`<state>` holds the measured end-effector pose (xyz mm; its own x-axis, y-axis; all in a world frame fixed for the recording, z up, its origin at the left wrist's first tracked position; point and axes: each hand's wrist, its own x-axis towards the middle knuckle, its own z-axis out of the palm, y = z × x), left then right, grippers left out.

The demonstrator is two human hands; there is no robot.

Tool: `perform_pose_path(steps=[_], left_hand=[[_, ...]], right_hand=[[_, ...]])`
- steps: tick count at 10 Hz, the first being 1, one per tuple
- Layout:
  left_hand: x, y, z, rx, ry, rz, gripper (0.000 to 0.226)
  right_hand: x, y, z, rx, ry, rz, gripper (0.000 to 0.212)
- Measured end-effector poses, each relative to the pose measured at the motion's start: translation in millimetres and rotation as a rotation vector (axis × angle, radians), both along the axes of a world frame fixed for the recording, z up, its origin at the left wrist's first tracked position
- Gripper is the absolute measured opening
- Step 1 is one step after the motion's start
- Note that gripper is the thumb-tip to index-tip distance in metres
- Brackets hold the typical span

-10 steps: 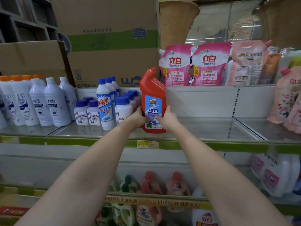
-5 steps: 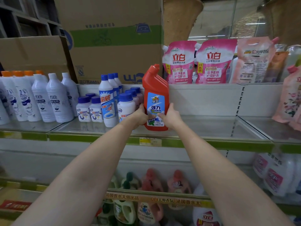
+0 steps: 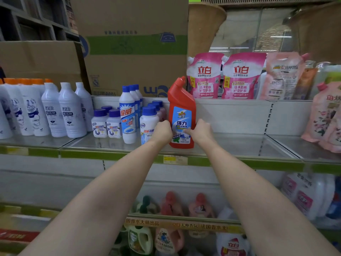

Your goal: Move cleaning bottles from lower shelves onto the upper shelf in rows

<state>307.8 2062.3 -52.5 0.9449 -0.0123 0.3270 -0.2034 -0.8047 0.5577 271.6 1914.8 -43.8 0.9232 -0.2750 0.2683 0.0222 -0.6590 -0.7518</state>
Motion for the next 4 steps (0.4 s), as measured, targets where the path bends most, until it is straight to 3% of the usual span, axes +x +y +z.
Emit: perform_pose_path(steps=[4], left_hand=[[-24,49,8,-0.004,-0.097,-0.198,0.012]], right_hand=[[-28,48,-1,-0.117,-0.049,-0.119,0.027]])
